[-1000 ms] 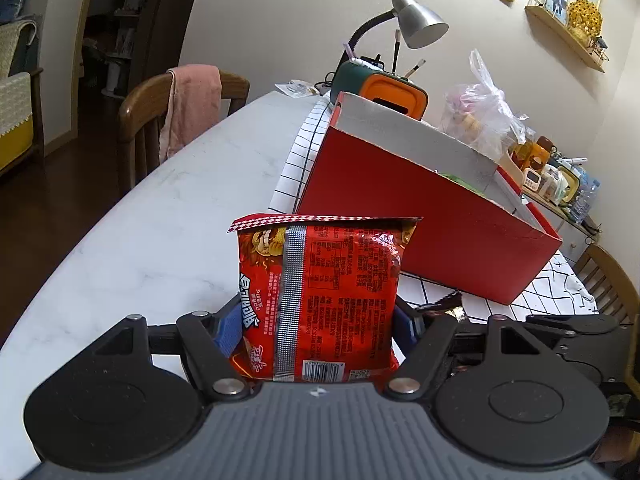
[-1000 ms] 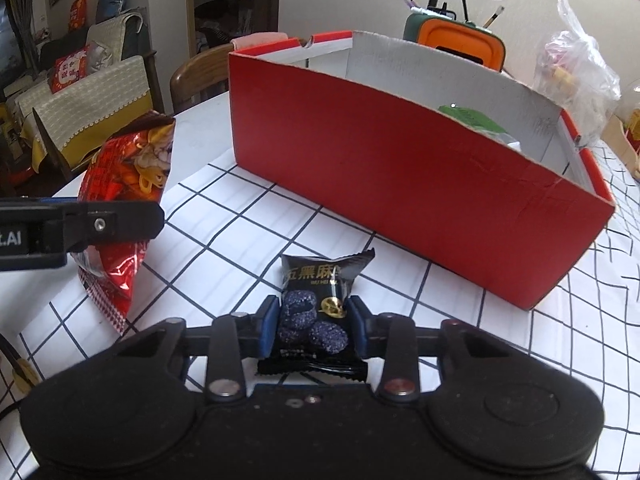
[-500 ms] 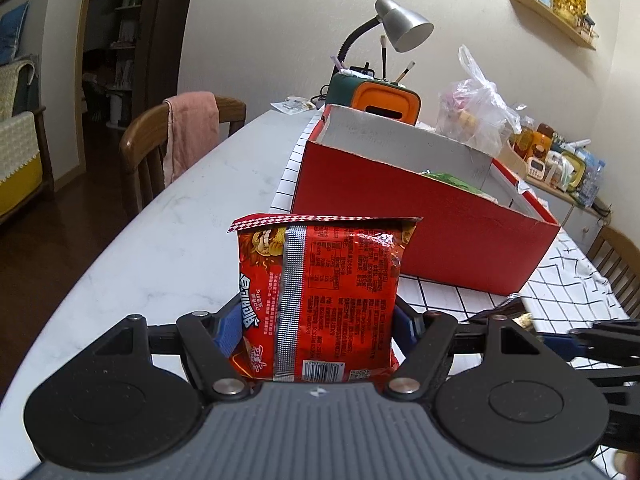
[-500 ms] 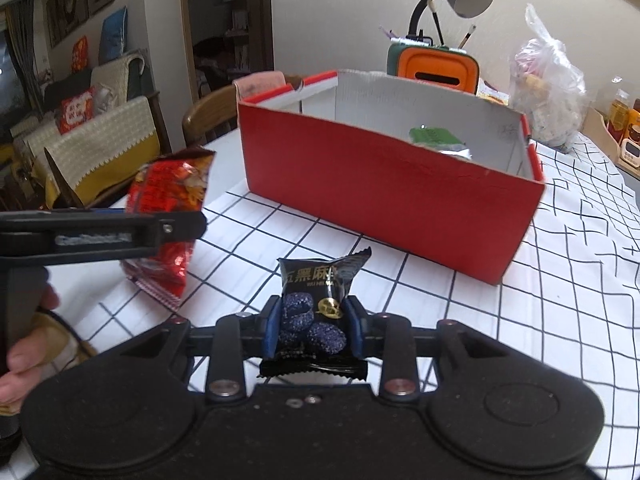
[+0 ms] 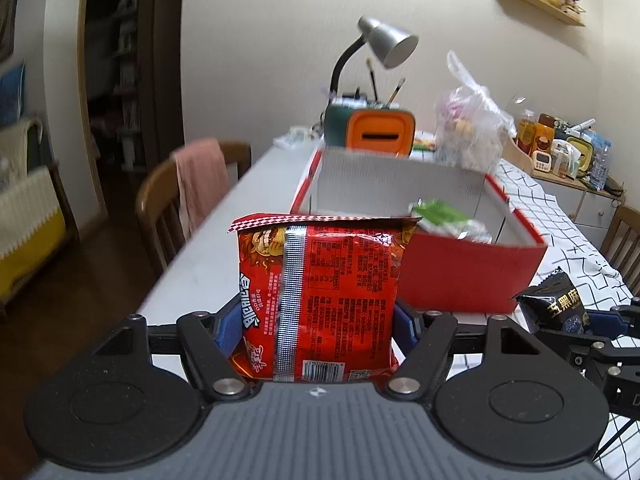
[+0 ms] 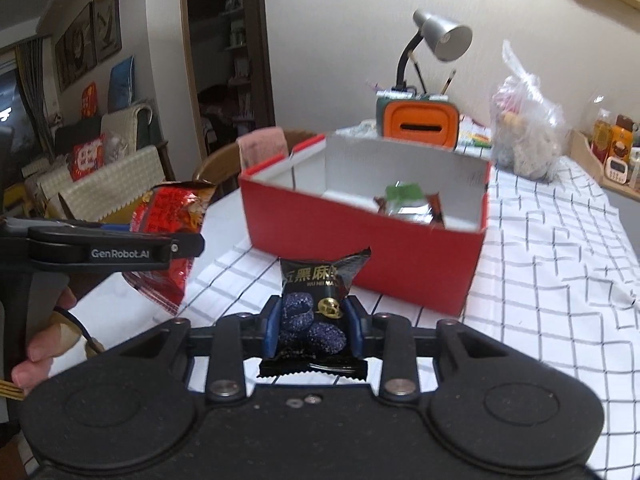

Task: Organize snacks
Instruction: 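Carry the red bag and black packet up over the red box, then open both grippers to drop the red bag and black packet into the box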

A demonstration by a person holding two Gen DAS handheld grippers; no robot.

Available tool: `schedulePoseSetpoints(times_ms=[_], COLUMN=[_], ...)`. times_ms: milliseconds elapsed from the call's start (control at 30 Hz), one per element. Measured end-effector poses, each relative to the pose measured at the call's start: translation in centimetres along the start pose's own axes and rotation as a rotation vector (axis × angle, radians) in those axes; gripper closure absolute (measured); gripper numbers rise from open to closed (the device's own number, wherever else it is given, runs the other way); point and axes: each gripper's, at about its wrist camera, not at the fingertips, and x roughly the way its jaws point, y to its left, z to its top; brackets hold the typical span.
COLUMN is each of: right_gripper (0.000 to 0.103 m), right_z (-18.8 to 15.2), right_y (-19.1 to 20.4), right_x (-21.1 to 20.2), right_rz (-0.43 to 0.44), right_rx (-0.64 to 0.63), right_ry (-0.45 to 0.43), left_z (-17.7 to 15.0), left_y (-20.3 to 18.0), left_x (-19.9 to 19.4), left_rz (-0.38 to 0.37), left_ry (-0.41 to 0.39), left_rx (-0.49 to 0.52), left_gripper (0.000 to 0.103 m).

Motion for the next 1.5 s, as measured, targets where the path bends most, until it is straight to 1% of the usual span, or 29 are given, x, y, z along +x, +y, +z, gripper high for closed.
schedulePoseSetpoints(times_ms=[167,267,333,467,633,800,1000,1133,1267,1500], right_gripper=[0.070,0.070,0.071,0.071,0.071,0.071,0.071,0.070,0.071,0.071], right_z=[2.1,3.4,4.2,6.0,8.1,9.2,9.8,10.1,10.2,9.7], right_y=[-1.6,-2.7,-3.4,-4.6,-6.2,-7.7,-9.2,-9.6,-8.9,-7.1], right_x=[-0.4,-0.7,-0.7,-0.1,1.6,4.1,7.5,9.7,11.8,14.5], right_rz=[-0.008,-0.012,-0.019,-0.036,-0.058,-0.076,-0.087,-0.070,-0.055,-0.041], right_rx=[0.009,0.021,0.025,0.032,0.038,0.046,0.066,0.082,0.059,-0.006], right_ry=[-0.047,-0.077,-0.089,-0.105,-0.107,-0.090,-0.052,-0.018,0.014,0.085], left_z=[2.9,4.5,5.4,7.2,9.8,11.8,12.2,11.8,11.3,10.1], left_y=[-2.3,-3.6,-4.4,-5.7,-7.3,-7.4,-7.4,-7.4,-7.3,-6.6], left_x=[-0.6,-0.7,-0.3,1.3,4.0,7.2,11.1,13.5,15.4,17.7], left_rz=[0.021,0.013,0.006,0.007,0.047,0.056,0.086,0.107,0.121,0.119], left_ry=[-0.045,-0.066,-0.067,-0.056,-0.050,-0.030,0.017,0.063,0.107,0.186], left_rx=[0.074,0.098,0.114,0.141,0.194,0.170,0.170,0.183,0.188,0.186], left_gripper=[0.031,0.031,0.031,0.031,0.031,0.031,0.031,0.031,0.031,0.031])
